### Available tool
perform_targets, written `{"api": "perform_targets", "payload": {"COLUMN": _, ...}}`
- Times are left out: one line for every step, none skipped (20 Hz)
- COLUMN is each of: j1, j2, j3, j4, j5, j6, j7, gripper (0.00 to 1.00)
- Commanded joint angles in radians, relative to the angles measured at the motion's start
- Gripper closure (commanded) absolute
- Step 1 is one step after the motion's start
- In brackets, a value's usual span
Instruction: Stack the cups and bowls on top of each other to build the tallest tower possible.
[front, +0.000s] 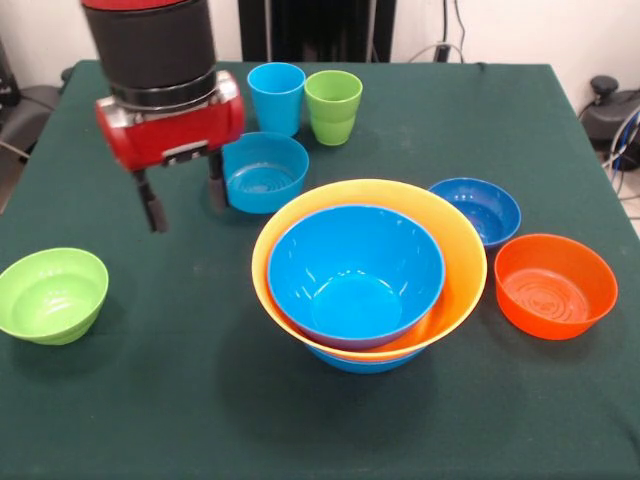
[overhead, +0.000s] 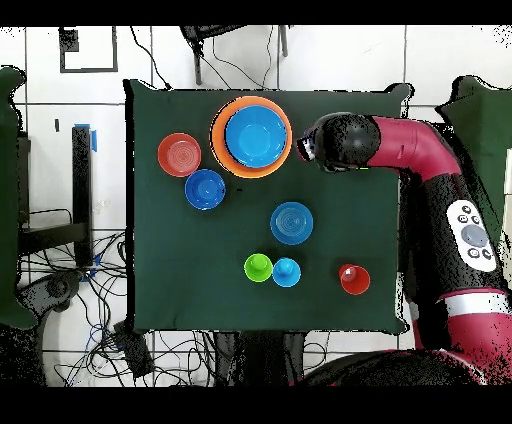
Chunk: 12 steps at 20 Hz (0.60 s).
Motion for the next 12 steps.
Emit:
{"api": "perform_targets", "payload": {"j1": -0.035, "j2": -0.159, "j3": 0.024, "j4": 0.248, "j5": -0.007, "j6": -0.038, "j7": -0.075, "gripper": 0.0}}
{"api": "perform_targets", "payload": {"j1": -0.061, "j2": -0.167, "j3": 0.031, "j4": 0.25, "j5": -0.004, "j6": -0.029, "j7": -0.101, "gripper": 0.0}}
{"api": "perform_targets", "payload": {"j1": -0.067, "j2": -0.175, "j3": 0.034, "j4": 0.259, "j5": -0.004, "j6": -0.032, "j7": -0.101, "gripper": 0.0}}
{"api": "perform_targets", "payload": {"j1": -0.078, "j2": -0.17, "j3": 0.04, "j4": 0.235, "j5": -0.002, "j6": -0.014, "j7": -0.12, "gripper": 0.0}}
{"api": "perform_targets", "payload": {"j1": -0.084, "j2": -0.177, "j3": 0.044, "j4": 0.242, "j5": 0.001, "j6": -0.012, "j7": -0.119, "gripper": 0.0}}
{"api": "perform_targets", "payload": {"j1": -0.092, "j2": -0.176, "j3": 0.054, "j4": 0.219, "j5": 0.013, "j6": 0.005, "j7": -0.123, "gripper": 0.0}}
{"api": "perform_targets", "payload": {"j1": -0.099, "j2": -0.187, "j3": 0.061, "j4": 0.227, "j5": 0.018, "j6": 0.005, "j7": -0.119, "gripper": 0.0}}
{"api": "perform_targets", "payload": {"j1": -0.102, "j2": -0.173, "j3": 0.067, "j4": 0.178, "j5": 0.021, "j6": 0.042, "j7": -0.145, "gripper": 0.0}}
{"api": "perform_targets", "payload": {"j1": -0.107, "j2": -0.181, "j3": 0.072, "j4": 0.18, "j5": 0.025, "j6": 0.052, "j7": -0.149, "gripper": 0.0}}
{"api": "perform_targets", "payload": {"j1": -0.112, "j2": -0.172, "j3": 0.072, "j4": 0.161, "j5": 0.02, "j6": 0.066, "j7": -0.162, "gripper": 0.0}}
{"api": "perform_targets", "payload": {"j1": -0.118, "j2": -0.179, "j3": 0.076, "j4": 0.164, "j5": 0.021, "j6": 0.069, "j7": -0.168, "gripper": 0.0}}
{"api": "perform_targets", "payload": {"j1": -0.123, "j2": -0.187, "j3": 0.081, "j4": 0.168, "j5": 0.021, "j6": 0.072, "j7": -0.174, "gripper": 0.0}}
